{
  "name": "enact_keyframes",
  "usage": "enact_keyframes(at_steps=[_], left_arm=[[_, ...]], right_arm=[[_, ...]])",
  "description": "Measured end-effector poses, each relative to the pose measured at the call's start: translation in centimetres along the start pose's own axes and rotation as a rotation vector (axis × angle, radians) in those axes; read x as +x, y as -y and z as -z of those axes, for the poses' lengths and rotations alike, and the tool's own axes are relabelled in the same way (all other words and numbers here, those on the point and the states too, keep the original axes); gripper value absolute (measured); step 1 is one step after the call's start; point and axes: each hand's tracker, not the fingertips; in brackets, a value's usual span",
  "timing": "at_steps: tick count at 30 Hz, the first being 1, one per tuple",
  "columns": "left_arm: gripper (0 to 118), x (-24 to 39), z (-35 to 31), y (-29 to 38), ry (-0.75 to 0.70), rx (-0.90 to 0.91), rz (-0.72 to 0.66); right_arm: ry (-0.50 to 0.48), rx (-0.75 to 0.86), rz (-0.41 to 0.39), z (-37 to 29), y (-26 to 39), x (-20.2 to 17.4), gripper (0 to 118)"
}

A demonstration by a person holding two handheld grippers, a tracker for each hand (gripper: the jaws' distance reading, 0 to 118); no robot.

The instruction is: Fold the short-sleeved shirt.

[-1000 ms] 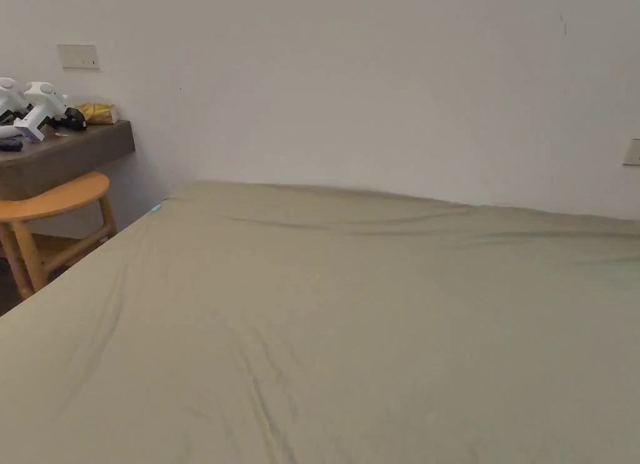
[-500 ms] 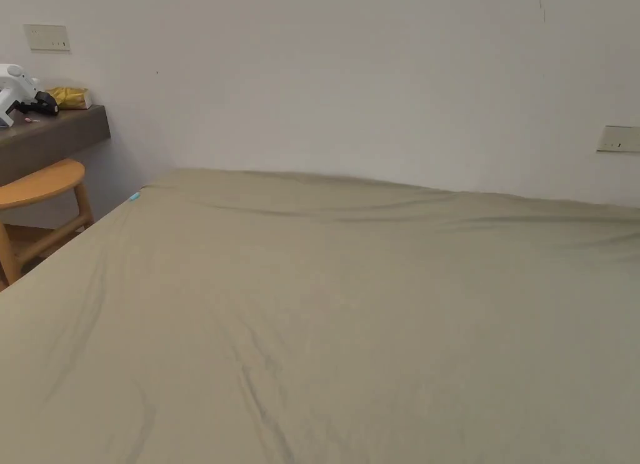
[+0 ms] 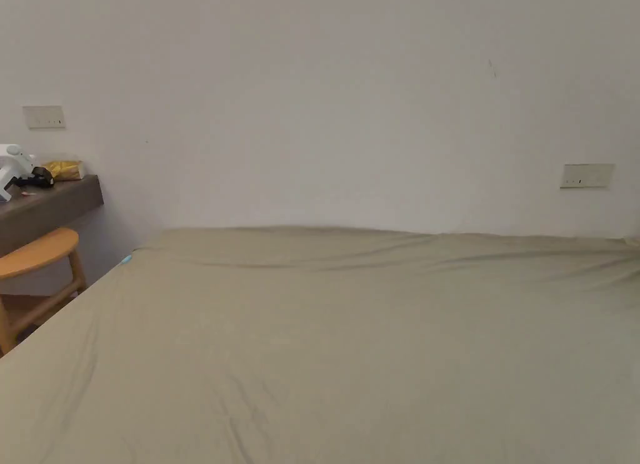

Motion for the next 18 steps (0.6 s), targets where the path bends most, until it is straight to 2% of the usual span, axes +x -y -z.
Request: enact_keyframes(at_steps=[2,3,5,7,9,10,11,12,13,14,15,16,18], left_arm=[[115,1.5,-2.9,-0.8,0.078,0.133,-0.084],[117,2.7,-4.2,-1.2,0.122,0.207,-0.125],[117,5.7,-6.4,-1.3,0.164,0.316,-0.224],[117,9.3,-8.2,-0.2,0.248,0.471,-0.319],[118,12.9,-8.6,0.5,0.365,0.556,-0.327],[118,15.0,-8.7,0.6,0.393,0.581,-0.32],[118,17.0,-8.9,0.7,0.363,0.579,-0.291],[118,19.5,-9.0,0.7,0.34,0.602,-0.27],[118,21.4,-8.9,0.6,0.283,0.622,-0.23],[118,23.9,-8.9,0.7,0.179,0.649,-0.174],[118,26.5,-9.0,0.6,0.066,0.675,-0.111],[118,29.1,-9.0,0.9,-0.036,0.715,-0.06],[118,33.3,-8.7,1.6,-0.134,0.78,-0.029]], right_arm=[[0.011,0.039,0.006,-1.6,-0.6,0.5,17],[0.014,0.061,0.011,-2.5,-1.0,0.7,17],[0.027,0.117,0.004,-4.4,-2.0,1.0,17],[0.061,0.158,-0.049,-6.2,-3.3,1.0,17],[0.127,0.202,-0.113,-8.0,-4.6,0.6,17],[0.156,0.231,-0.144,-9.0,-5.3,0.4,17],[0.179,0.256,-0.167,-9.8,-5.9,0.3,21],[0.211,0.286,-0.183,-10.7,-6.5,0.0,41],[0.251,0.316,-0.189,-11.3,-6.8,-0.2,67],[0.303,0.342,-0.195,-12.0,-7.3,-0.4,89],[0.316,0.36,-0.207,-12.6,-7.6,-0.5,101],[0.338,0.387,-0.221,-13.3,-7.8,-0.7,102],[0.402,0.424,-0.221,-14.3,-8.2,-1.1,104]])
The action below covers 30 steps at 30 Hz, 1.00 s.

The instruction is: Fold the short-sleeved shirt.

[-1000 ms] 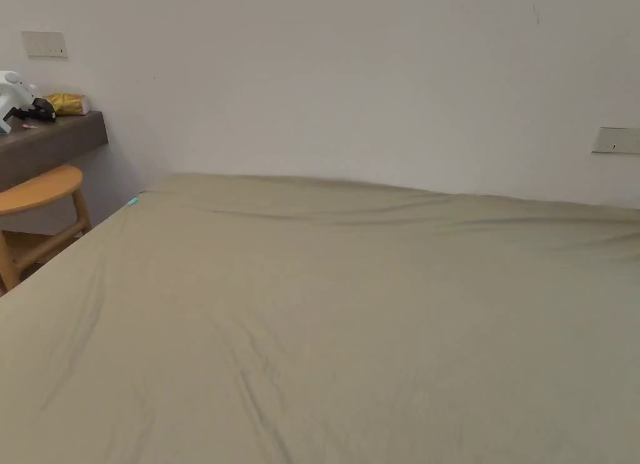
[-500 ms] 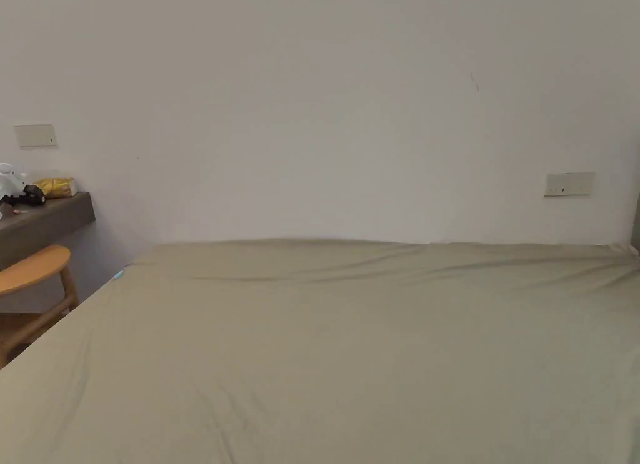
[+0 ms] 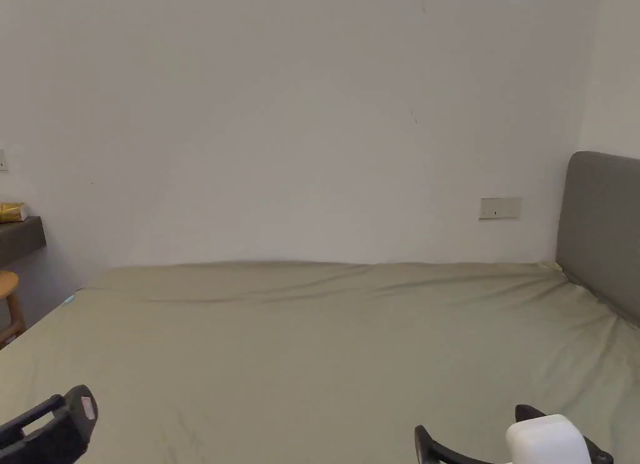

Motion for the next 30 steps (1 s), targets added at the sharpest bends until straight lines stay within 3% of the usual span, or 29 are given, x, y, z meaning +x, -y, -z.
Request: enact_keyframes(at_steps=[3,8,12,16,23,30], left_arm=[[118,4.2,0.2,2.0,-0.037,-0.032,-0.041],[118,9.3,0.0,4.3,0.086,-0.111,0.092],[118,11.8,-2.3,5.1,0.12,-0.056,0.214],[118,12.2,-3.9,4.7,0.253,-0.038,0.138],[118,12.8,-4.5,4.9,0.196,0.024,0.249],[118,13.0,-4.2,5.1,0.163,0.011,0.271]], right_arm=[[0.032,0.02,0.016,-0.4,-0.7,0.4,117],[0.017,0.017,0.08,-1.2,-1.3,1.0,117],[0.018,0.012,0.042,-1.4,-0.8,0.7,117],[0.018,-0.004,0.03,-1.2,-0.3,0.7,117],[0.078,0.0,0.008,-1.2,-0.1,0.8,117],[0.078,-0.012,0.012,-1.0,0.0,1.2,117]])
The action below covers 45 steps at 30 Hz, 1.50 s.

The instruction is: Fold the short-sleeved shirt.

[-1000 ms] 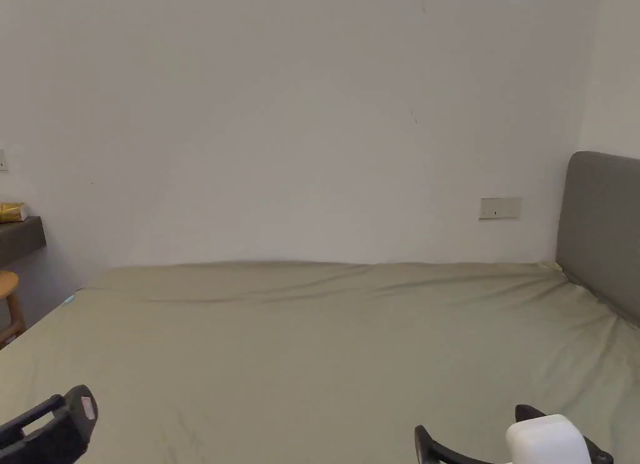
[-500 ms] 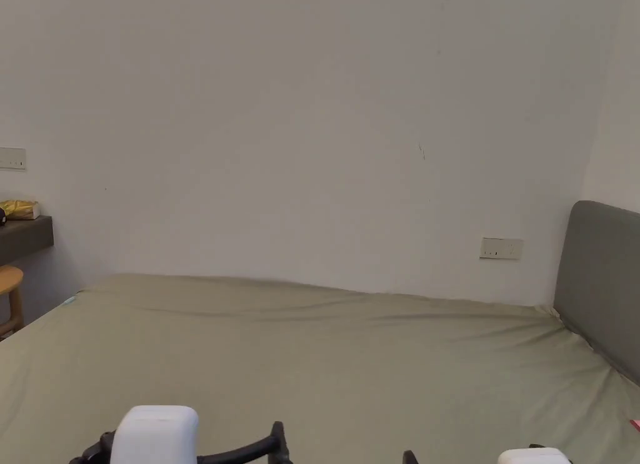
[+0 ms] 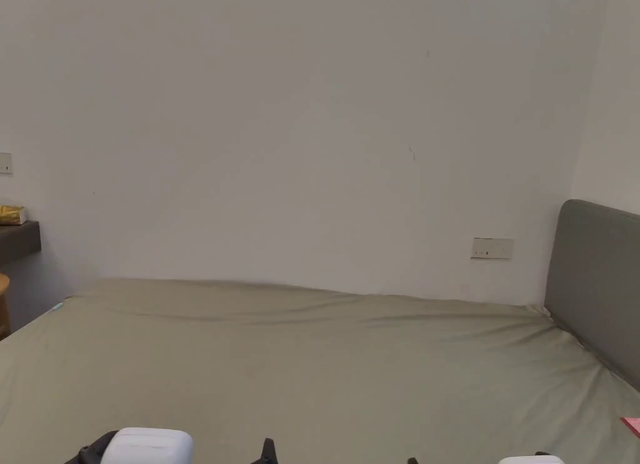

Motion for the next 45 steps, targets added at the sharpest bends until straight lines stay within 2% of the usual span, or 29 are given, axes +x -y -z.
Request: enact_keyframes(at_steps=[6,10,15,18,23,29,32,36,45], left_arm=[[118,0.3,-0.7,-0.2,0.009,0.031,0.01],[118,0.5,-0.8,-0.1,0.012,0.032,0.033],[118,0.4,-0.1,-0.3,0.02,-0.058,0.044],[118,0.3,0.4,-0.3,-0.063,-0.085,0.036],[118,-0.5,0.8,-0.7,-0.101,-0.074,0.004],[118,-0.8,0.7,-0.8,-0.1,-0.083,0.037],[118,-0.4,0.1,-0.4,-0.201,-0.102,0.069],[118,-0.8,0.2,-0.1,-0.149,-0.14,0.027],[118,-1.7,1.4,0.1,-0.144,-0.181,0.028]], right_arm=[[-0.006,-0.011,-0.045,0.1,0.3,-0.1,117],[-0.006,-0.006,-0.039,0.0,0.3,0.0,117],[-0.006,0.007,-0.041,-0.4,-0.3,0.1,117],[-0.001,0.015,-0.054,-0.7,-0.7,0.1,117],[-0.009,0.021,-0.068,-1.2,-1.0,-0.1,117],[0.0,0.026,-0.092,-1.5,-0.9,-0.7,117],[-0.002,0.032,-0.089,-1.7,-1.1,-0.9,117],[-0.005,0.033,-0.093,-1.6,-1.0,-1.1,117],[0.022,0.038,-0.137,-1.0,-0.9,-1.0,117]])
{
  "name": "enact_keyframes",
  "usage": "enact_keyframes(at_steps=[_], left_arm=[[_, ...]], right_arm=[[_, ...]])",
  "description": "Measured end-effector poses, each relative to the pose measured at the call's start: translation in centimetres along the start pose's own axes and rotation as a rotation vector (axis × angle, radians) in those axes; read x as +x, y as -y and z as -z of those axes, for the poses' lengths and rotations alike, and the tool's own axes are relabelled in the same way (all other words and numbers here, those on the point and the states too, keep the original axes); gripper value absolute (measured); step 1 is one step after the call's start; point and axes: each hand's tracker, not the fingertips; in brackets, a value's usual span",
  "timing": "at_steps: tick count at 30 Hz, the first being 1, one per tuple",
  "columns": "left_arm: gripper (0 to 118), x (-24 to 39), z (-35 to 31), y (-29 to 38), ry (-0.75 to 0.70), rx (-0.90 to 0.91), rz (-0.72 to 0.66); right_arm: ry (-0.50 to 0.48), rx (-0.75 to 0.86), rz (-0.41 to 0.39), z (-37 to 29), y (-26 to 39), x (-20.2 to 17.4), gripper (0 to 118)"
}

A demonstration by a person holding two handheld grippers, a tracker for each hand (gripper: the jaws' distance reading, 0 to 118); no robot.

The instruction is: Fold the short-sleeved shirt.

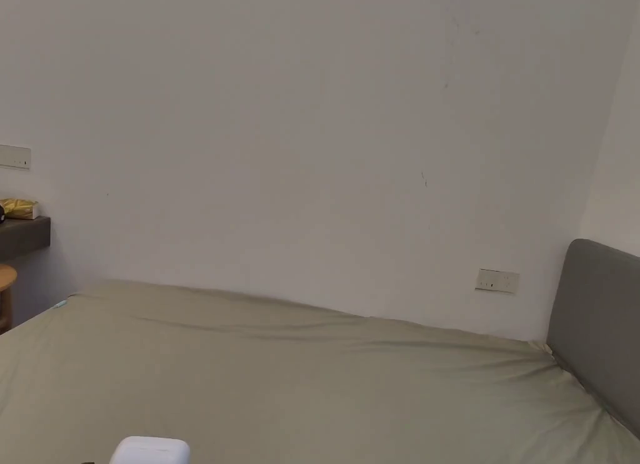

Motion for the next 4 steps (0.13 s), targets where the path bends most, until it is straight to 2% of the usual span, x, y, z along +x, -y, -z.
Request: enact_keyframes(at_steps=[4], left_arm=[[118,0.53,0.94,-0.1,0.018,0.001,0.02]], right_arm=[[-0.025,0.0,0.047,0.77,-0.01,0.52,117]])
